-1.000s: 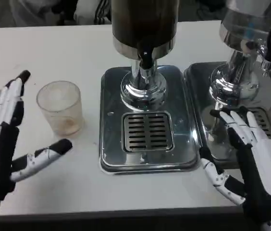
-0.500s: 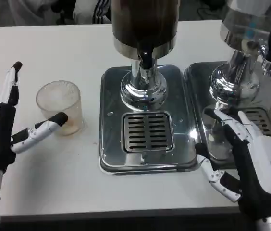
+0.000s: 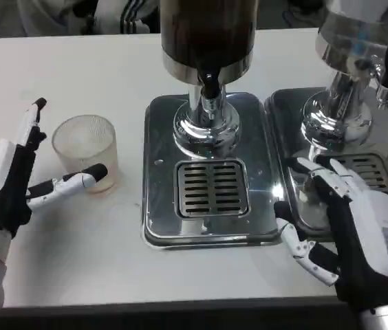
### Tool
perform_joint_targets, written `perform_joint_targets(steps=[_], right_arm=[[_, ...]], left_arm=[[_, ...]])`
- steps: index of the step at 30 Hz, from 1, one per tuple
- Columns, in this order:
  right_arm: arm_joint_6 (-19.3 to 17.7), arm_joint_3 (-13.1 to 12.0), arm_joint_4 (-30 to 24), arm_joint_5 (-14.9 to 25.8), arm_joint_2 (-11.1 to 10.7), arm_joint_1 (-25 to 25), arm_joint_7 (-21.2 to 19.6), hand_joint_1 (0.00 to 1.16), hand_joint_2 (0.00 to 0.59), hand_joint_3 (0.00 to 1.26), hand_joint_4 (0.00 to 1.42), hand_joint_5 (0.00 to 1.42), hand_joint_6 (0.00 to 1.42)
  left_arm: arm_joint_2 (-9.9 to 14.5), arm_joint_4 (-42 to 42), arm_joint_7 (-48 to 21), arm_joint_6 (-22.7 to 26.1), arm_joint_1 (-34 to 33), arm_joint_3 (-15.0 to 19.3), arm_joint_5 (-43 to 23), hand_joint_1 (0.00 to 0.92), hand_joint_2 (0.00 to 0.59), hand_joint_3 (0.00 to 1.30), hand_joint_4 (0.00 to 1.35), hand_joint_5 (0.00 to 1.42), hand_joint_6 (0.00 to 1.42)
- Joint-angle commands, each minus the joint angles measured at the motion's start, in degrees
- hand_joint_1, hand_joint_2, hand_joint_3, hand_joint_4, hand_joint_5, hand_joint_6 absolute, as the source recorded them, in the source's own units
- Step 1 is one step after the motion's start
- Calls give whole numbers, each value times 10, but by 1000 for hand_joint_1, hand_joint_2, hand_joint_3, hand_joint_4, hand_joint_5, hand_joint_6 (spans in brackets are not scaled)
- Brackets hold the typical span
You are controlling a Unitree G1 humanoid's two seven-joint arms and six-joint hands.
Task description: Grasp the cup under the faucet to collect the drink, then remove the cup.
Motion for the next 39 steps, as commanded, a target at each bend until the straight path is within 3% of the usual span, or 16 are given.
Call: perform_joint_targets(steps=[1,16,28,39], right_arm=[[-8,6,-6,3,-1,-3,3,430,443,300,292,157,138],[-5,3,-24,7,-6,10,14,430,443,316,307,172,146],[-3,-4,-37,15,-8,21,29,430,443,325,321,184,147],[-7,-10,-37,33,-7,21,44,431,443,326,323,184,159]], left_arm=[[-4,25,-23,15,-27,-4,-10,282,8,0,0,207,213],[-18,49,-85,49,-67,0,-36,303,13,4,19,250,254],[-33,54,-92,69,-83,-12,-31,345,30,45,52,291,295],[-42,53,-66,77,-93,-37,-12,482,64,96,101,353,367]])
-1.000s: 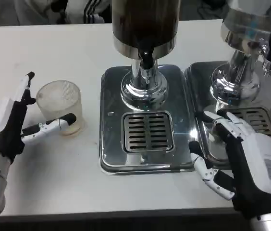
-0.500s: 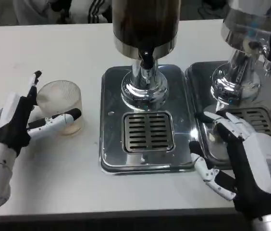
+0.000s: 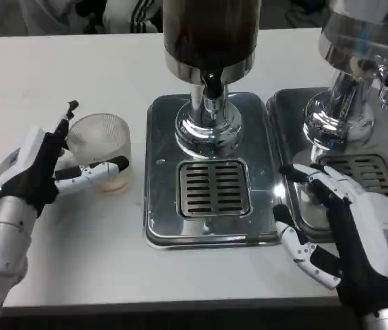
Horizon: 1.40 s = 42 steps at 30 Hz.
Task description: Grasp the cup under the faucet to collect the drink, then remove the cup.
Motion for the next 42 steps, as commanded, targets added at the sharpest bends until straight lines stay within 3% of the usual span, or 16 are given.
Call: perform_joint_targets(steps=[1,9,15,29,33,37,42], right_arm=[[-6,-5,-9,13,-3,4,8,431,443,326,323,184,159],[-8,-6,-9,17,-5,4,13,442,435,332,327,195,161],[-8,-6,-8,20,-4,3,14,445,435,337,335,198,161],[-12,-6,-4,24,-4,-2,10,451,434,327,361,210,161],[-17,-8,1,28,-3,-6,8,451,434,327,361,210,161],[-23,-7,11,30,0,-11,7,452,434,330,361,210,161],[-28,-5,20,30,4,-18,4,452,434,336,361,210,161]], left_arm=[[-6,4,15,5,-8,-13,12,495,73,111,116,372,392],[-14,4,54,0,0,-19,6,544,105,379,410,709,913],[-20,3,62,-6,4,-6,-9,567,94,514,553,862,1107],[-9,-12,126,-55,25,21,-14,589,86,567,604,906,1163],[4,-26,140,-93,33,31,-14,590,83,567,606,903,1165],[23,-48,156,-129,41,11,18,588,75,576,623,916,1169],[21,-63,144,-154,47,-5,33,587,74,579,627,917,1169]])
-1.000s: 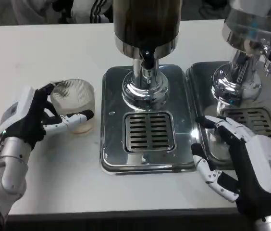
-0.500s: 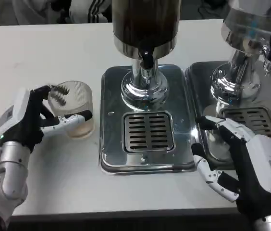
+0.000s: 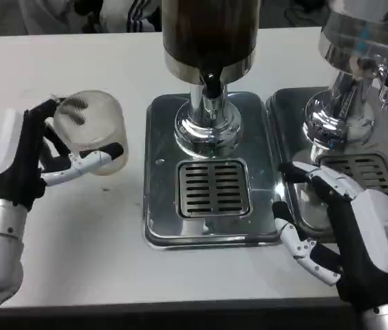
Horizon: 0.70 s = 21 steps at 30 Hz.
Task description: Grasp the cup under the faucet to collect the drink, then remove the cup.
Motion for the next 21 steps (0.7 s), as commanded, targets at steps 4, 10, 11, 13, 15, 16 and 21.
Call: perform_joint_targets(steps=[4,10,11,13,15,16,21], right_arm=[[-19,-2,22,10,3,-17,-4,452,434,337,361,210,161],[-21,-2,22,6,9,-15,-15,452,434,337,361,210,161],[-20,-3,20,5,10,-11,-18,452,434,337,361,210,161],[-19,-2,16,3,11,-4,-22,452,434,337,361,210,161],[-18,-3,14,2,13,3,-26,452,434,337,361,210,161],[-17,-3,12,1,14,5,-27,452,434,337,361,210,161],[-16,-4,7,-2,17,12,-29,452,434,337,361,210,161]], left_arm=[[-13,-28,-8,-33,-2,-35,24,587,74,580,628,917,1168],[-35,-29,-23,-30,-13,-56,37,587,73,581,628,918,1168],[-39,-28,-28,-28,-18,-58,39,587,73,583,628,918,1168],[-51,-25,-37,-23,-29,-64,42,587,73,587,628,918,1168],[-57,-23,-43,-19,-35,-67,43,586,72,590,628,918,1168],[-60,-21,-46,-17,-38,-68,42,585,72,591,628,918,1168],[-72,-14,-66,-6,-50,-72,37,582,70,594,628,918,1168]])
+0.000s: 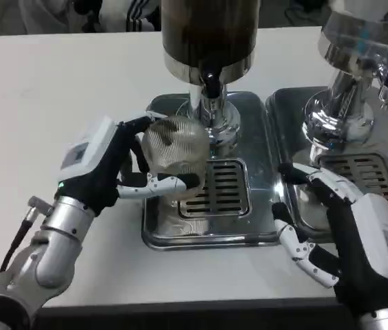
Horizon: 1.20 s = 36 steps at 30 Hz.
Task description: Grasp the cup under the faucet to collect the drink, then remove the cup.
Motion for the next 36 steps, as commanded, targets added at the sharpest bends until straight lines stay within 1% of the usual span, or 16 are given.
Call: perform_joint_targets(steps=[1,11,19,24,26,28,32,34,36], right_arm=[[0,-5,-11,-2,3,9,-10,452,434,337,361,210,161],[2,-6,-19,-8,10,20,-13,453,434,332,361,210,161],[5,-6,-25,-11,14,23,-13,453,434,337,361,210,161],[6,-6,-25,-13,17,25,-14,453,434,338,361,210,161],[6,-5,-25,-14,18,26,-15,453,434,338,361,210,161],[6,-4,-24,-15,21,27,-16,453,434,338,361,210,161],[6,-4,-24,-16,24,29,-18,453,434,339,361,218,171],[5,-4,-24,-16,24,29,-18,453,434,339,361,223,184],[4,-4,-24,-15,25,29,-18,453,434,339,361,227,187]], left_arm=[[-9,6,-17,10,-27,-1,-6,580,69,594,628,918,1168],[-26,21,-46,34,-48,-17,1,562,68,583,627,905,1152],[-36,26,-64,36,-58,-23,-3,476,91,554,573,840,1060],[-40,27,-75,38,-64,-23,-5,448,93,539,557,814,1031],[-41,28,-80,41,-68,-23,-5,434,91,524,532,775,959],[-41,28,-84,43,-71,-22,-6,391,95,489,489,703,821],[-39,25,-82,47,-73,-22,-5,305,64,401,365,531,516],[-36,25,-82,49,-74,-22,-5,264,55,344,290,460,459],[-34,24,-82,52,-73,-21,-5,225,45,305,184,349,388]])
